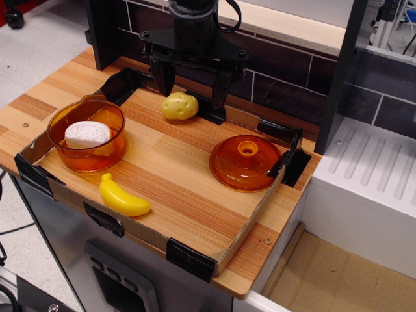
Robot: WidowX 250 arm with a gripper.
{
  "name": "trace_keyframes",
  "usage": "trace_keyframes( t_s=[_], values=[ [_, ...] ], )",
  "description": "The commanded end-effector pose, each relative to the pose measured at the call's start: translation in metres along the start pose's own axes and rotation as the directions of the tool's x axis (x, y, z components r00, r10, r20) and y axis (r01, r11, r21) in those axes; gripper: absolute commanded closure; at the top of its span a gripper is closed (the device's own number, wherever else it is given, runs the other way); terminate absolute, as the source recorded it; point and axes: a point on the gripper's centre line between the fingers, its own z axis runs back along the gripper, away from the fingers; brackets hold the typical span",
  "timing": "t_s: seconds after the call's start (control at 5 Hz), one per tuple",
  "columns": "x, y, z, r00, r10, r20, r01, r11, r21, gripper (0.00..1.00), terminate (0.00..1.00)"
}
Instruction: Take sushi out of pot
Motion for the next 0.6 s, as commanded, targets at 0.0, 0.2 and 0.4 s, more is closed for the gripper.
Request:
trace_keyframes(
  t_s=[0.0, 0.2, 0.4],
  values=[
    [0.0, 0.0, 0.0, 1.0, 0.0, 0.0, 0.0, 1.0, 0.0, 0.0, 0.0],
    [-0.004, 0.009, 0.013, 0.99, 0.143, 0.011, -0.143, 0.989, -0.031, 0.0, 0.0],
    [-0.013, 0.025, 0.021, 0.95, 0.312, 0.007, -0.312, 0.949, -0.043, 0.0, 0.0]
  ],
)
